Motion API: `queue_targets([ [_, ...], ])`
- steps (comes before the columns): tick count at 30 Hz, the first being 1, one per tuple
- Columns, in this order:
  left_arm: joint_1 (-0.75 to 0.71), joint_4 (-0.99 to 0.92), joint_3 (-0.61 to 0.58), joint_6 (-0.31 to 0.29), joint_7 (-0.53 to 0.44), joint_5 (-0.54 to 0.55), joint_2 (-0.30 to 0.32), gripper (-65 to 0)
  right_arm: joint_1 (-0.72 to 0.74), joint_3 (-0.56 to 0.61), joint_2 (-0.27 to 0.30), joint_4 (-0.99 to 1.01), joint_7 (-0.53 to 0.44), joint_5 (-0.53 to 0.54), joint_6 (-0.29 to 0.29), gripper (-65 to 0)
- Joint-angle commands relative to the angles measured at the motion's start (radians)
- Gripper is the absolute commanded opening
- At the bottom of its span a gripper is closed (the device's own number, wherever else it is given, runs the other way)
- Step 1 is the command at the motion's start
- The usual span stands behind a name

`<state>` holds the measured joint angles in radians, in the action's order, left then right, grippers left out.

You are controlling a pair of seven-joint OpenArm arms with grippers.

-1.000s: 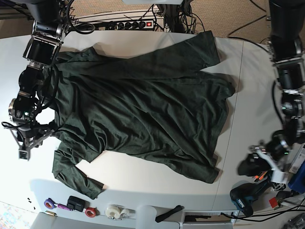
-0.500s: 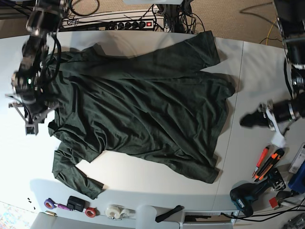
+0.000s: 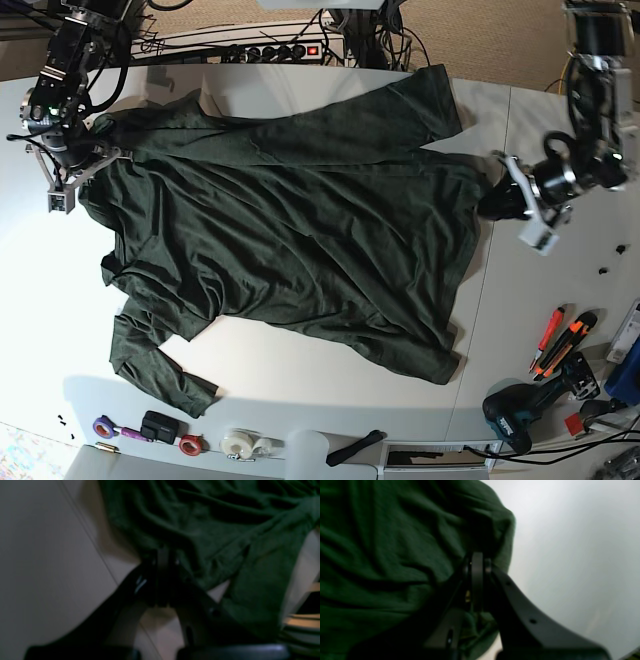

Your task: Layout the t-shirt on the table in an organized manner, then fold the t-shirt properly

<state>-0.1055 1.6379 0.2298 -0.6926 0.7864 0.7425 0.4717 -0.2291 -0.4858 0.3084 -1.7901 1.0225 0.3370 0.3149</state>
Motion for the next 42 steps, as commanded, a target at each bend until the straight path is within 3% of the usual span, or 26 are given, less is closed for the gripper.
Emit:
queue_targets([
  [1, 0.007, 0.041, 0.004, -0.006, -0.060, -0.021, 0.004, -65.0, 0.011, -0.012, 0.016, -0.014, -0.031, 0.011, 0.004, -65.0],
  [5, 0.003, 0.074, -0.055, -0.006, -0.108, -0.132, -0.015, -65.0, 0.016, -0.013, 0.016, -0.005, -0.050, 0.026, 0.003, -65.0],
  [11, 0.003, 0.074, -0.239, 0.151, -0.249, -0.388, -0.014, -65.0, 0.057, -0.013, 0.016, 0.164, -0.063, 0.071, 0.008, -65.0],
  [15, 0.005, 0.074, -0.302, 0.200, -0.248, -0.403, -0.015, -65.0, 0.094, -0.013, 0.016, 0.269, -0.066, 0.069, 0.043, -65.0],
  [19, 0.005, 0.074, -0.301, 0.206, -0.174, -0.428, -0.014, -65.0, 0.099, -0.013, 0.017, 0.313, -0.087, 0.026, 0.047, -65.0],
  [21, 0.000, 0.073, -0.301, 0.244, -0.140, -0.446, -0.012, -65.0, 0.097, -0.013, 0.016, 0.315, -0.079, -0.009, 0.046, -65.0],
  [31, -0.047, 0.065, -0.301, 0.385, -0.057, -0.523, 0.000, -65.0, 0.074, -0.014, 0.017, 0.315, -0.013, -0.057, -0.010, -65.0],
  [37, -0.052, 0.065, -0.301, 0.390, -0.050, -0.526, -0.001, -65.0, 0.021, -0.037, 0.016, 0.315, -0.009, -0.095, -0.035, -65.0],
  [42, -0.052, 0.065, -0.301, 0.390, -0.048, -0.526, -0.001, -65.0, 0.008, -0.120, 0.016, 0.315, 0.002, -0.095, -0.035, -65.0],
])
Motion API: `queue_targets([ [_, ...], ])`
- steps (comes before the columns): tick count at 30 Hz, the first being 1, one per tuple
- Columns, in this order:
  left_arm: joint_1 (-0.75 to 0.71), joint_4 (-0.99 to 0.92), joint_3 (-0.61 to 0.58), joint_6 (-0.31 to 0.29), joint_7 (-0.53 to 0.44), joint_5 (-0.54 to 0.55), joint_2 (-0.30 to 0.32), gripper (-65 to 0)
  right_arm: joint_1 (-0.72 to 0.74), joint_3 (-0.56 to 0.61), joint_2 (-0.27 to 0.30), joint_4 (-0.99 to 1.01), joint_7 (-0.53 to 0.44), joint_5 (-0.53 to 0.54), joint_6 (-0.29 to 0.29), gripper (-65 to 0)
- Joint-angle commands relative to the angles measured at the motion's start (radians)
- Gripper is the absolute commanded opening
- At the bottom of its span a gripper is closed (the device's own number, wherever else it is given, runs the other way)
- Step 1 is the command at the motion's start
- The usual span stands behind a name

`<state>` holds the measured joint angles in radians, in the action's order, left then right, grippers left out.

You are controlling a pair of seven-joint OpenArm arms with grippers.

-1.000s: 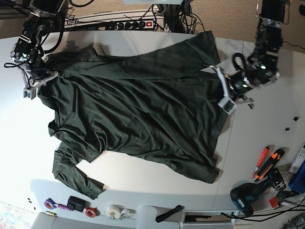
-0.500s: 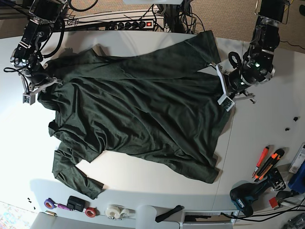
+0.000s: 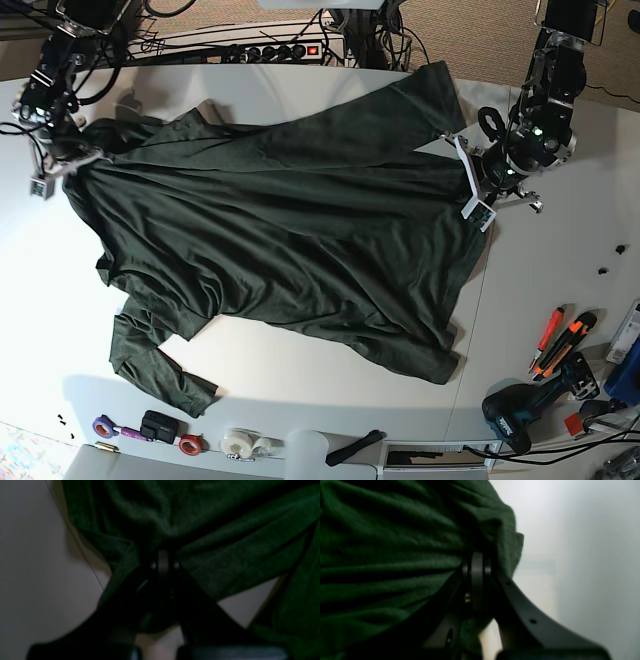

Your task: Layout the t-shirt on the table in an organized manner, then fold the t-shirt properly

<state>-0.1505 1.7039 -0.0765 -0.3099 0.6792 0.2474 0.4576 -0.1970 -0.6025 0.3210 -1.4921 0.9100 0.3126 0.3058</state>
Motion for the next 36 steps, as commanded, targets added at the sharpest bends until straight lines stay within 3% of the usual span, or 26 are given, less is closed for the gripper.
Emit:
queue_targets([
  [1, -0.007, -0.001, 0.005, 0.008, 0.059, -0.031, 0.013, -65.0, -0.024, -0.024, 0.004, 0.017, 0.116, -0.070, -0.026, -65.0],
  [6, -0.006, -0.001, 0.005, 0.008, 0.055, -0.031, 0.013, -65.0, -0.024, -0.105, 0.004, 0.017, 0.115, -0.037, -0.006, -65.0],
  [11, 0.002, -0.001, 0.005, 0.007, 0.054, 0.012, 0.013, -65.0, -0.021, -0.114, 0.006, 0.017, 0.114, 0.028, 0.001, -65.0],
  [18, 0.003, 0.024, 0.005, -0.068, 0.110, 0.121, 0.014, -65.0, -0.016, -0.114, 0.006, 0.017, 0.127, 0.104, 0.103, -65.0],
  [22, 0.003, 0.040, 0.005, -0.110, 0.177, 0.158, 0.014, -65.0, -0.016, -0.114, 0.006, 0.017, 0.132, 0.125, 0.109, -65.0],
  [31, 0.004, 0.082, 0.010, -0.091, 0.092, 0.158, 0.014, -65.0, -0.016, -0.114, 0.009, -0.007, 0.130, 0.129, 0.110, -65.0],
  [36, 0.004, 0.167, 0.010, -0.091, 0.060, 0.157, 0.014, -47.7, -0.016, -0.114, 0.009, -0.085, 0.129, 0.155, 0.110, -62.4],
])
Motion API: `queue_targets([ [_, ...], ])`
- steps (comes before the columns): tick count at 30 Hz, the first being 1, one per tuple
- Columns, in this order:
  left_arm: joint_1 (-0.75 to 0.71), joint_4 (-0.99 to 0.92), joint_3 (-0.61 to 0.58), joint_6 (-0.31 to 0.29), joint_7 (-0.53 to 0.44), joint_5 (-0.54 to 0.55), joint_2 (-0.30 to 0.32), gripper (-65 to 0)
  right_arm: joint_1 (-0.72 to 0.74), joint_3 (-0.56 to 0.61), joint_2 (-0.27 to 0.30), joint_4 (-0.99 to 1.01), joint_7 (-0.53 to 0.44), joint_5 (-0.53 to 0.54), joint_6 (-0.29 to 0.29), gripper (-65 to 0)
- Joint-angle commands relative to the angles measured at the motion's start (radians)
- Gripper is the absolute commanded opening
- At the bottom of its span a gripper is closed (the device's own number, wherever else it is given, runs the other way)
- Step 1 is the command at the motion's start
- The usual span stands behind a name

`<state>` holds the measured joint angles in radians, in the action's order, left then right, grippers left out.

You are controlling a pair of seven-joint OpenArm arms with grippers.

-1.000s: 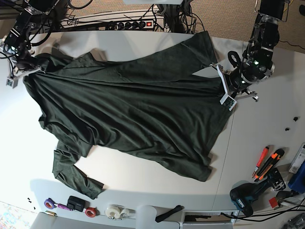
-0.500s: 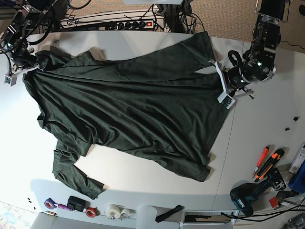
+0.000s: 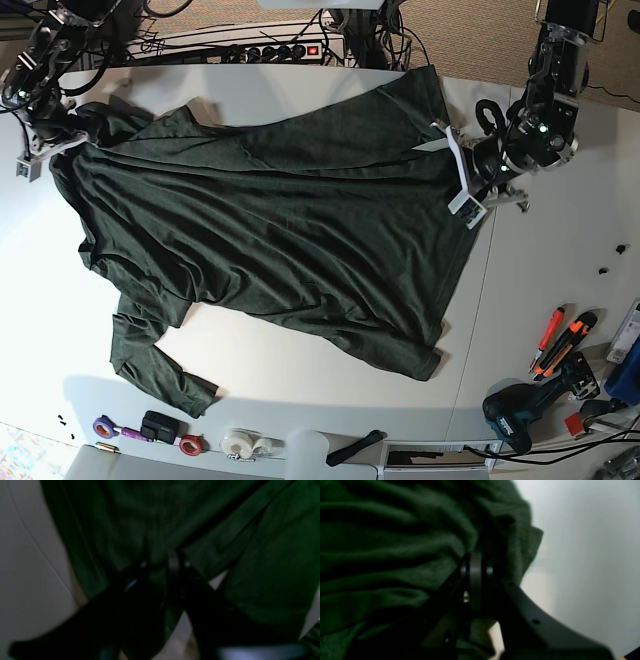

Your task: Layout the t-shirt on the table in an organized manner, then fold the t-shirt properly

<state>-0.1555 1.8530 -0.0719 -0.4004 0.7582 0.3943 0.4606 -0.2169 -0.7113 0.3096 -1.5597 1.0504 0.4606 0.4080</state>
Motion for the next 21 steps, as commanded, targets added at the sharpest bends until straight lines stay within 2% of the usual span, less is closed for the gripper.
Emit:
queue_targets([
  [1, 0.010, 0.032, 0.005, 0.000, -0.026, 0.010, 0.010, -46.1, 0.004, -0.005, 0.020, -0.035, -0.011, 0.012, 0.008, -62.4],
  [3, 0.013, 0.052, 0.005, 0.000, -0.026, 0.010, 0.010, -45.3, 0.004, -0.005, 0.021, -0.071, -0.011, 0.015, 0.008, -62.3],
  [4, 0.017, 0.057, 0.005, 0.000, -0.026, 0.010, 0.010, -45.3, 0.004, -0.005, 0.021, -0.088, -0.011, 0.015, 0.008, -60.2],
  [5, 0.022, 0.059, 0.005, 0.000, -0.026, 0.010, 0.010, -45.3, 0.004, -0.005, 0.020, -0.104, -0.011, 0.017, 0.008, -55.9],
  [8, 0.036, 0.059, 0.005, 0.000, -0.025, 0.010, 0.010, -42.8, 0.004, -0.005, 0.021, -0.139, -0.011, 0.036, 0.027, -37.4],
  [9, 0.037, 0.059, 0.005, 0.008, -0.025, 0.010, 0.011, -40.6, 0.004, -0.005, 0.021, -0.146, -0.011, 0.046, 0.026, -34.8],
  [12, 0.039, 0.059, 0.005, 0.059, -0.018, 0.010, 0.011, -33.1, 0.004, -0.005, 0.020, -0.169, -0.015, 0.047, 0.026, -34.6],
  [15, 0.037, 0.059, 0.005, 0.066, 0.040, 0.021, 0.011, -32.4, 0.003, -0.005, 0.020, -0.200, -0.035, 0.047, 0.027, -34.6],
  [18, 0.018, 0.059, 0.010, 0.024, 0.061, 0.095, 0.018, -32.6, 0.003, -0.005, 0.019, -0.249, -0.038, 0.053, 0.072, -34.6],
  [21, -0.017, 0.066, 0.044, -0.071, 0.061, 0.194, 0.021, -32.6, 0.000, -0.005, 0.017, -0.299, -0.032, 0.083, 0.107, -34.6],
])
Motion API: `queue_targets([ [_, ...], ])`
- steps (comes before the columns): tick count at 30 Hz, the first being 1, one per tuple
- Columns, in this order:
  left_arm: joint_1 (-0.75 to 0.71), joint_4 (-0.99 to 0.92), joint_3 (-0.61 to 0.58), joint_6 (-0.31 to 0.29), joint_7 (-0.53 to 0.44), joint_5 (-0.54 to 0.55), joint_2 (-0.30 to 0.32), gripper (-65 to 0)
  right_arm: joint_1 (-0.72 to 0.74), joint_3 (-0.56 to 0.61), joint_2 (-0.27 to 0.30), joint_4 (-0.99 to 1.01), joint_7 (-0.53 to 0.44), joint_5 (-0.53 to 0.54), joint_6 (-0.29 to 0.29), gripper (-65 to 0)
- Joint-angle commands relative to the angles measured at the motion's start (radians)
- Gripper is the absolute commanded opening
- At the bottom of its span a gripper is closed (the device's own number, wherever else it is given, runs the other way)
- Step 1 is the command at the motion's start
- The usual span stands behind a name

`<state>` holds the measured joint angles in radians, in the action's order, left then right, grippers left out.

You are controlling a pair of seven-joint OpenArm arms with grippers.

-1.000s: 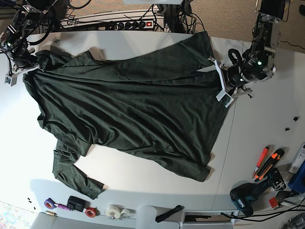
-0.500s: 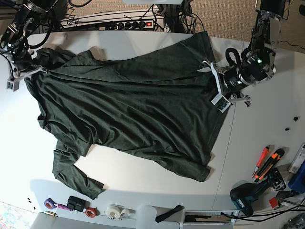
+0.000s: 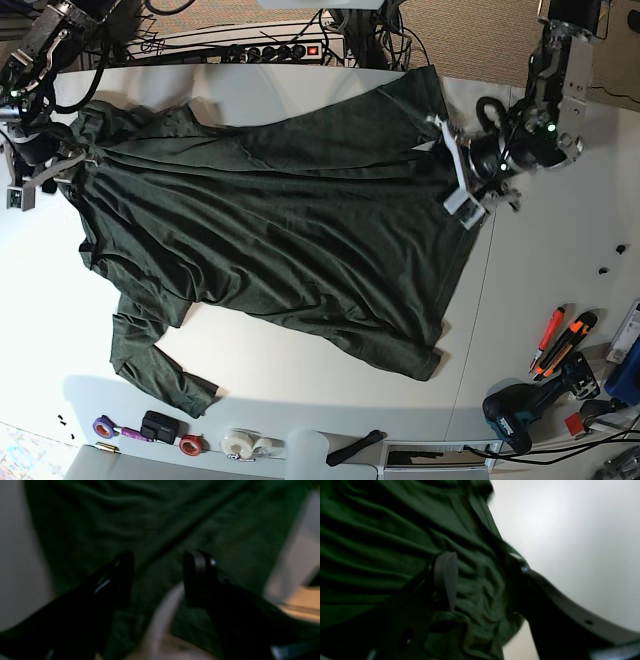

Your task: Layout the t-shirt on the table in an organized manner, then fold the t-shirt properly

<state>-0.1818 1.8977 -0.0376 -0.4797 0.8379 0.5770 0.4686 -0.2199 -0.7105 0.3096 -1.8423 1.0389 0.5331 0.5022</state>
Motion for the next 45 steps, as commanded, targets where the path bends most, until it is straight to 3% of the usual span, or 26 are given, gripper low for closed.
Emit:
queue_targets([
  [1, -0.006, 0.027, 0.031, -0.038, -0.019, 0.041, 0.013, -32.6, 0.000, -0.006, 0.017, -0.029, -0.019, 0.018, 0.027, -34.6],
  [5, -0.087, 0.063, 0.145, -0.209, -0.018, 0.147, 0.014, -33.5, -0.002, -0.006, 0.017, -0.049, -0.006, 0.051, 0.082, -34.7],
  [9, -0.172, 0.068, 0.237, -0.218, 0.005, 0.241, 0.014, -33.5, -0.011, -0.006, 0.014, -0.049, 0.011, 0.101, 0.142, -34.7],
  [13, -0.239, 0.068, 0.236, -0.218, 0.016, 0.246, 0.014, -33.4, -0.046, -0.006, 0.014, -0.049, 0.016, 0.184, 0.194, -34.7],
  [18, -0.273, 0.068, 0.236, -0.218, 0.020, 0.242, 0.013, -33.4, -0.093, -0.006, 0.014, -0.049, 0.031, 0.193, 0.196, -34.7],
  [24, -0.273, 0.068, 0.209, -0.218, 0.019, 0.147, -0.020, -33.4, -0.159, -0.006, 0.014, -0.049, 0.045, 0.193, 0.196, -34.7],
  [35, -0.267, 0.068, -0.056, -0.218, -0.107, -0.143, -0.020, -33.4, -0.255, -0.006, 0.015, -0.049, 0.080, 0.208, 0.196, -34.7],
  [42, -0.266, 0.068, -0.142, -0.105, -0.148, -0.294, -0.020, -33.9, -0.257, -0.006, 0.015, -0.048, 0.076, 0.208, 0.196, -34.7],
  [43, -0.266, 0.068, -0.146, -0.091, -0.150, -0.297, -0.020, -37.0, -0.257, -0.006, 0.015, -0.048, 0.076, 0.208, 0.196, -34.7],
  [45, -0.265, 0.068, -0.145, -0.093, -0.151, -0.297, -0.020, -49.8, -0.256, -0.006, 0.015, -0.048, 0.076, 0.208, 0.196, -34.7],
])
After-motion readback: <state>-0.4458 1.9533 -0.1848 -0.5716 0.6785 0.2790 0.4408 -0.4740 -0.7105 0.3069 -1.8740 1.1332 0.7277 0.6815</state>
